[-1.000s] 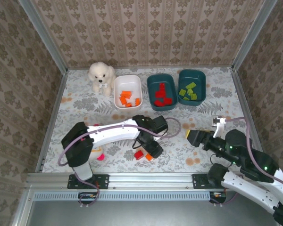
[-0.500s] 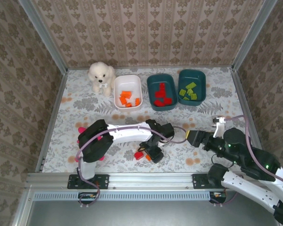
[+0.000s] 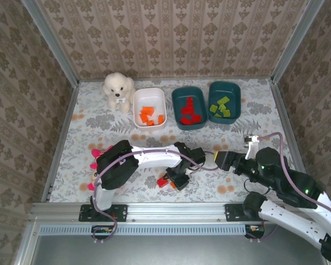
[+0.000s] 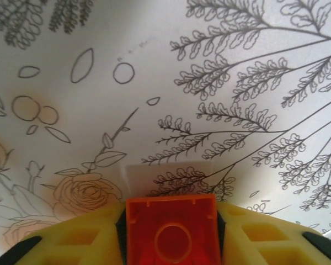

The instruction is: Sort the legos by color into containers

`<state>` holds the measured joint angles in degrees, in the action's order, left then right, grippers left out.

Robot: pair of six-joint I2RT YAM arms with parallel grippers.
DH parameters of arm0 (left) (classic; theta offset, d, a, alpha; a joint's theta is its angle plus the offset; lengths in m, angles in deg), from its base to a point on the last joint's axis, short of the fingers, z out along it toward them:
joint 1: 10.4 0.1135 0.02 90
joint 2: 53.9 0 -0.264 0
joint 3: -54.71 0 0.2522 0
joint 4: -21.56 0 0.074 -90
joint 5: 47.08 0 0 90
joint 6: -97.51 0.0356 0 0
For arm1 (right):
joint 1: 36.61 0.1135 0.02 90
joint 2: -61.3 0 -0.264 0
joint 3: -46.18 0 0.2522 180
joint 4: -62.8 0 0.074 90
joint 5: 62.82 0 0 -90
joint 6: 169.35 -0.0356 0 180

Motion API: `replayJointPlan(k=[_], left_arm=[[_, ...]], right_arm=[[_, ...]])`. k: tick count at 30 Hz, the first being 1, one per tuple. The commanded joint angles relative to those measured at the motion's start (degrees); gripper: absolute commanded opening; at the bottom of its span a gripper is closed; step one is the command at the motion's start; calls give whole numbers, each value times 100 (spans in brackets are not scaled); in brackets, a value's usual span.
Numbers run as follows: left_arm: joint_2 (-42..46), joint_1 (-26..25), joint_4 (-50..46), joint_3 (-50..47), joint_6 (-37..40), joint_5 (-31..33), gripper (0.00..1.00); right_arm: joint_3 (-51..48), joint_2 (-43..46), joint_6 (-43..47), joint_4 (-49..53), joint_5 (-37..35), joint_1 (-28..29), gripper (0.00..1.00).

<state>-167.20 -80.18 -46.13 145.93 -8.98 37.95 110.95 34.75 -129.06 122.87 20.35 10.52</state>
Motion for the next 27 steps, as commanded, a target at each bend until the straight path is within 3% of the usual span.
replayJointPlan(k=[1, 7, 13, 17, 21, 27], left_arm=[[47, -36, -112, 153, -71, 167, 39], [481, 397, -322, 434, -225, 339, 37], [940, 1571, -325, 1068, -235, 271, 37], [762, 2552, -103, 1715, -170, 57, 37], [207, 3403, 382, 2427, -319, -273, 37], [-941, 4194, 1269, 3588, -717, -590, 37]], right_arm=[[37, 1, -33, -177, 181, -27, 84], [469, -59, 123, -38, -166, -25, 83], [1017, -907, 645, -366, -82, -43, 85], [1317, -1697, 934, -534, 489, -227, 85], [1498, -2404, 1097, -724, 1498, -816, 84], [1419, -3220, 1359, -1471, 2847, -1610, 84]])
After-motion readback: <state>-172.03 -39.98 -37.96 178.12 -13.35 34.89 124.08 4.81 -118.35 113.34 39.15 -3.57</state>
